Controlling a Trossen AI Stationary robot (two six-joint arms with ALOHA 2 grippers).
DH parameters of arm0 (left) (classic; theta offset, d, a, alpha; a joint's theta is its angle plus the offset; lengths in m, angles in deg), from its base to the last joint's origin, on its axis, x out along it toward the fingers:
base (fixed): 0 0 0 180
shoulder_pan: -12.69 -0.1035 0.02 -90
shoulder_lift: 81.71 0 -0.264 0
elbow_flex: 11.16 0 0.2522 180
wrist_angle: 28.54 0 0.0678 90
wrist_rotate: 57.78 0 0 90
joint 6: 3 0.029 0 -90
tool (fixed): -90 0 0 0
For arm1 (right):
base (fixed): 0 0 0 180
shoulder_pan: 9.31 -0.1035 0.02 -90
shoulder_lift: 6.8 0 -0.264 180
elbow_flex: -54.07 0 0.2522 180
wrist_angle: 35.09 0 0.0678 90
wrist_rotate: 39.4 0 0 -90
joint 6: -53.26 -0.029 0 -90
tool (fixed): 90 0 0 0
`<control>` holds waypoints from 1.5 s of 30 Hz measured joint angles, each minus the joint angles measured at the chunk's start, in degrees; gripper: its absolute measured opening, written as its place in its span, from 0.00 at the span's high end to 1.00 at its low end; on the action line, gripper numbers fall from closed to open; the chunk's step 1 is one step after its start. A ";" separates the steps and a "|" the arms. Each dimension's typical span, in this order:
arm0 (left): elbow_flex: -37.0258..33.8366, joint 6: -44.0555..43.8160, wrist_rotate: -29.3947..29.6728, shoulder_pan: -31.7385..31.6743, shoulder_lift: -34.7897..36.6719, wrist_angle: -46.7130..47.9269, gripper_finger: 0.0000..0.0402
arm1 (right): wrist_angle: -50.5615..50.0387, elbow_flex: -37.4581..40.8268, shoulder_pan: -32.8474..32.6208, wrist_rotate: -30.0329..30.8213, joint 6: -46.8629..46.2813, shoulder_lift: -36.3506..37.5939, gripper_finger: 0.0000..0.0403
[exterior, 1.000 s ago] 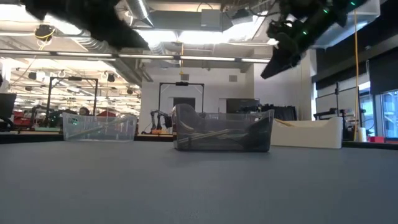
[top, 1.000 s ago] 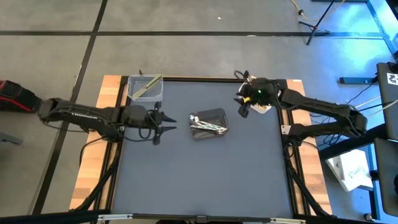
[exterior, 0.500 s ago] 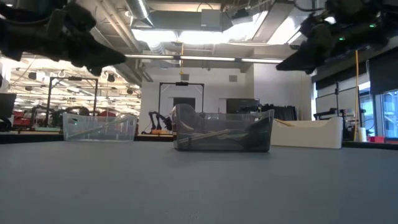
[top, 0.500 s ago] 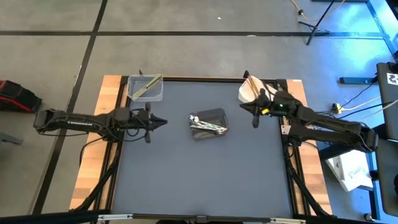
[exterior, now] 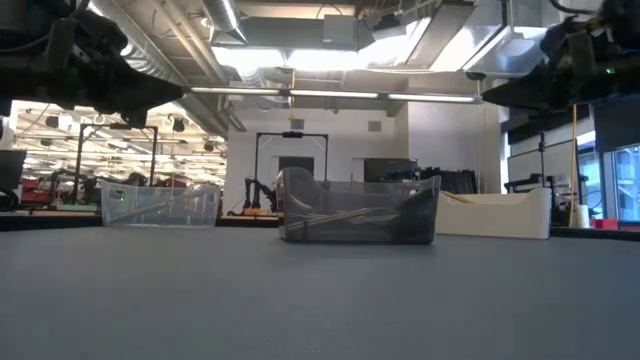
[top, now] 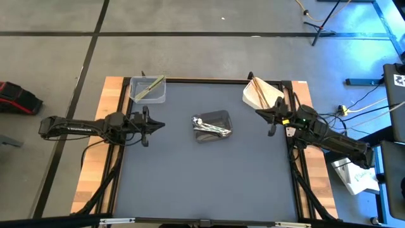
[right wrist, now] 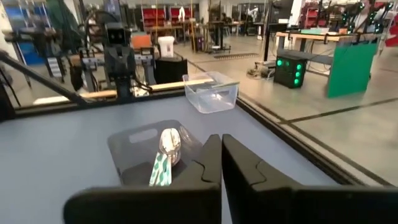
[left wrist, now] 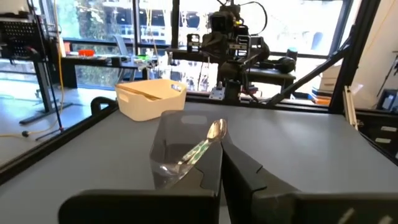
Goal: Sort silverware by color (type)
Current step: Return to Home Position
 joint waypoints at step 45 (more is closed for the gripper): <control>-0.23 0.23 2.21 0.66 4.71 8.66 0.97 | 1.45 9.16 -13.90 10.58 -0.29 10.77 1.00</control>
